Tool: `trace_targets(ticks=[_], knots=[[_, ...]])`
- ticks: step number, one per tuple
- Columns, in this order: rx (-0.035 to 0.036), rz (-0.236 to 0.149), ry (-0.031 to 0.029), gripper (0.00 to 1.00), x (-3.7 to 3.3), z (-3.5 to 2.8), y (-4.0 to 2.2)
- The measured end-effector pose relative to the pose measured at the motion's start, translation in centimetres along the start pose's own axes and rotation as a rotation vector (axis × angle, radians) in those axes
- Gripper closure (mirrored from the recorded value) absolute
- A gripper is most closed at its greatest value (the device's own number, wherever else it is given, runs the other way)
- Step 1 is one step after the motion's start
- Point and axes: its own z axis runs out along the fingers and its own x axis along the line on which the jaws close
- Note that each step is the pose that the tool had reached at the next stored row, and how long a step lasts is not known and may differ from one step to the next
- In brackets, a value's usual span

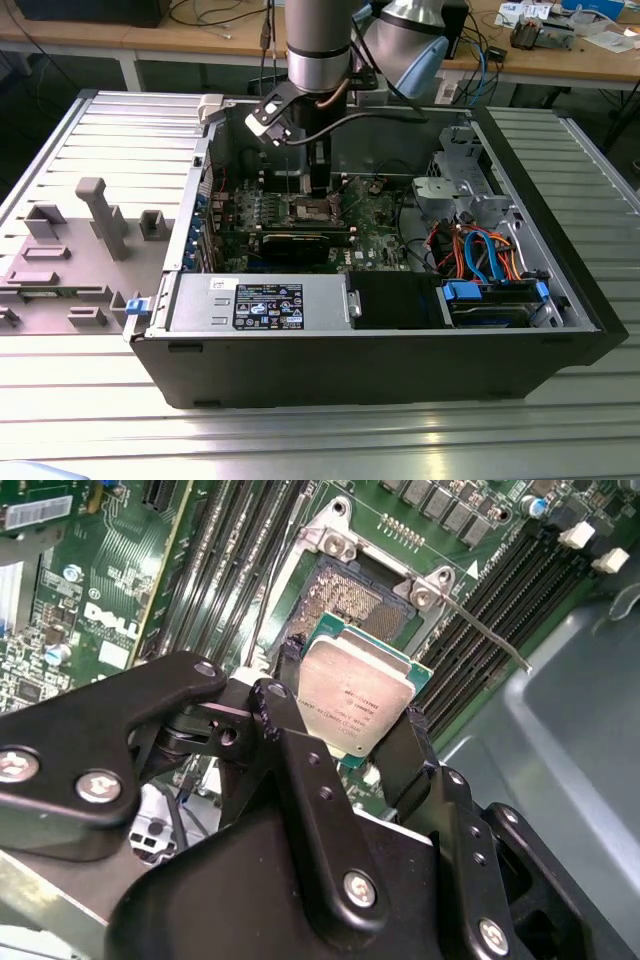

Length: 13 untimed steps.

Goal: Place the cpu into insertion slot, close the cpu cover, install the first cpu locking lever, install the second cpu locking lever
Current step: 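Place the cpu into insertion slot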

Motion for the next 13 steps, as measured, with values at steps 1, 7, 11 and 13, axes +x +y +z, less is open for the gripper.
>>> trace_targets(ticks=[1,7,11,13], knots=[[0.0001,-0.005,0.0003,0.45,0.0,0.11,-0.02],[0.0001,-0.005,0.0003,0.45,-0.01,1.35,-0.16],[0.0003,-0.004,0.0003,0.45,0.0,1.8,-0.25],[0.0005,-0.004,0.0,0.45,0.0,1.8,-0.26]])
